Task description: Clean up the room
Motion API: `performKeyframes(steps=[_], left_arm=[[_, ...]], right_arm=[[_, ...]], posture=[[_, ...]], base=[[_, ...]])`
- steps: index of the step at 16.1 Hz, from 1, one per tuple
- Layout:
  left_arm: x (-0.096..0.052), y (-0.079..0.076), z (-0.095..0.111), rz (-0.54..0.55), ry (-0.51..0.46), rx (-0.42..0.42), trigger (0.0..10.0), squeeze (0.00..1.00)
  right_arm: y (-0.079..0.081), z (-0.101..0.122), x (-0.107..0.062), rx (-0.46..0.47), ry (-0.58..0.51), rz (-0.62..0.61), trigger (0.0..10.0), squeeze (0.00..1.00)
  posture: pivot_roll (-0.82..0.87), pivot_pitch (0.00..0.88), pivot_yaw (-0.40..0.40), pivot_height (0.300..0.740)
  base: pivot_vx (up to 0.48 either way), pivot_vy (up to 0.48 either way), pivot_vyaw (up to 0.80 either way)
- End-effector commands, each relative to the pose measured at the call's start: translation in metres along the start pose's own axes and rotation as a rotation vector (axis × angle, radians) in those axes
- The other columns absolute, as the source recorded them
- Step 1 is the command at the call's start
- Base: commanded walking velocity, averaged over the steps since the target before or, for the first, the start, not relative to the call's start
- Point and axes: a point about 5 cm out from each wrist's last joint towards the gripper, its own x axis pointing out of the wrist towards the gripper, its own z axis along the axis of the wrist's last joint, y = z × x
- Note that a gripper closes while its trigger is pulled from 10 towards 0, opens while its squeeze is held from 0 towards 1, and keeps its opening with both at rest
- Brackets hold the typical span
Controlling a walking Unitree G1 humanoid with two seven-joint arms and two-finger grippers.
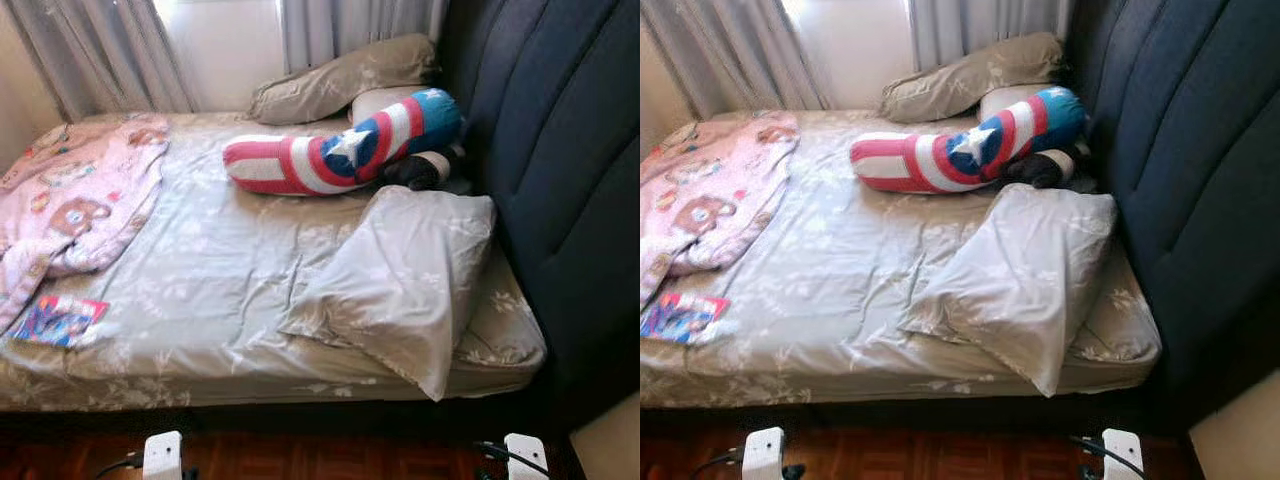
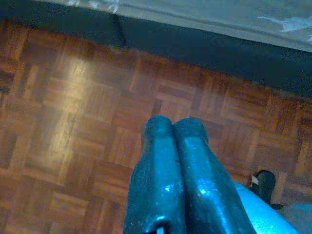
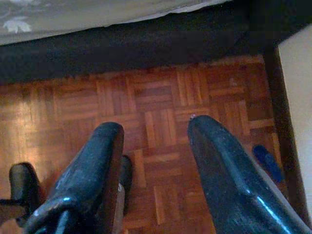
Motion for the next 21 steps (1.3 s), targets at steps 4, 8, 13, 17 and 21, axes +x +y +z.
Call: performKeyframes(steps=[4,8,13,17,21], left_arm=[[-0.0020,0.0001,-0.0113,0.006,0.051,-0.004,10.0,0.00],[-0.0014,-0.0025,-0.0104,-0.002,0.052,0.001,10.0,0.00],[-0.0017,0.0011,-0.0103,-0.001,0.058,0.004,10.0,0.00],[-0.0026,0.0036,-0.0125,0.003,0.066,0.005,10.0,0.00],[-0.0025,0.0022,-0.0132,0.006,0.069,-0.004,10.0,0.00]], right_arm=[[-0.0010,-0.0008,-0.0002,0.025,0.001,-0.009,10.0,0.00],[-0.0010,-0.0008,-0.0003,0.022,-0.002,-0.010,10.0,0.00],[-0.0008,-0.0015,-0.0004,0.022,-0.001,-0.009,10.0,0.00],[-0.0011,-0.0015,-0.0004,0.024,0.000,-0.006,10.0,0.00],[-0.0011,-0.0004,-0.0002,0.023,0.000,-0.006,10.0,0.00]], posture=[[-0.01,0.000,0.011,0.740],[-0.02,0.000,0.018,0.740],[-0.02,0.000,0.020,0.740],[-0.02,0.000,0.015,0.740],[-0.01,0.000,0.009,0.740]], base=[[0.000,0.000,0.15],[0.000,0.000,0.00],[0.000,0.000,0.00],[0.000,0.000,0.00],[0.000,0.000,0.00]])
